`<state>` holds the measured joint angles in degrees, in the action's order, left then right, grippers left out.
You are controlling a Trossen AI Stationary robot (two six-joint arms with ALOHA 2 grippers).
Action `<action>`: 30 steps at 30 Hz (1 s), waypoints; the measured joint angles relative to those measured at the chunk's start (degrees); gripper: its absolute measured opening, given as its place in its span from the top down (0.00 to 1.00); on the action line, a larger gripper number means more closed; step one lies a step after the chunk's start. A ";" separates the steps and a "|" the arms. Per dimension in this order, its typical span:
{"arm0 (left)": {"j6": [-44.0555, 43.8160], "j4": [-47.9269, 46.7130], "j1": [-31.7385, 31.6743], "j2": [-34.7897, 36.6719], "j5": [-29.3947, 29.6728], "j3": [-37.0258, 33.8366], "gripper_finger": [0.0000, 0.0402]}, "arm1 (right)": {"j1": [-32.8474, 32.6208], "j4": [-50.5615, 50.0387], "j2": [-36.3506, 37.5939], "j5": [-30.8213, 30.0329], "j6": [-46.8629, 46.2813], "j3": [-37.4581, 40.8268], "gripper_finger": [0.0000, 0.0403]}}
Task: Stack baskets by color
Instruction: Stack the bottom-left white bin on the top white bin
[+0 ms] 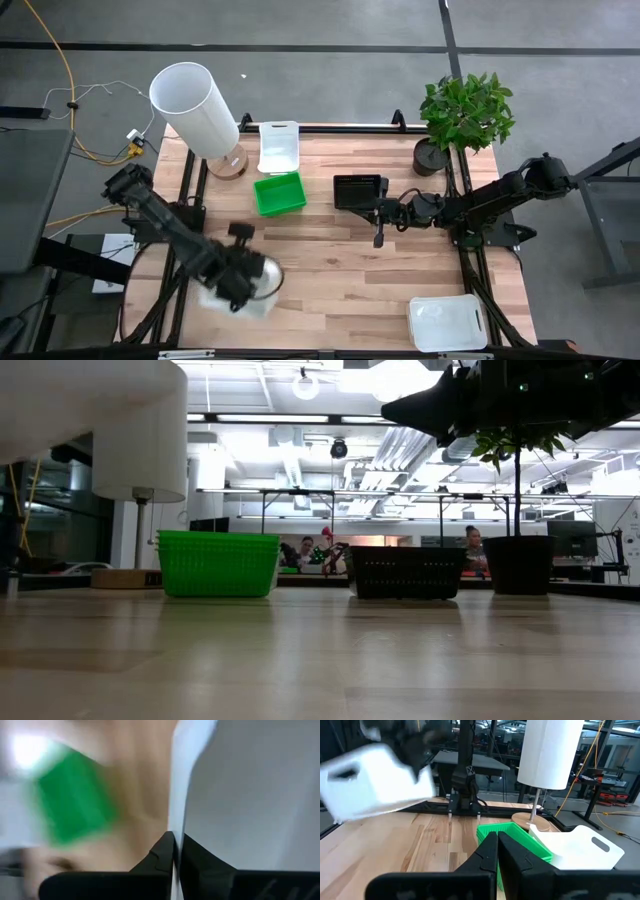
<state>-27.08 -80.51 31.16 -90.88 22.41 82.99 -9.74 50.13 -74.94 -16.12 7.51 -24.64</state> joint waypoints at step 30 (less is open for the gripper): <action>-15.82 18.35 -62.84 0.42 13.23 2.25 1.00 | 0.00 0.28 0.00 0.00 -0.26 0.00 1.00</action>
<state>-42.90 -62.16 -31.67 -90.45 35.64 85.24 -9.74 50.41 -74.94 -16.12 7.25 -24.64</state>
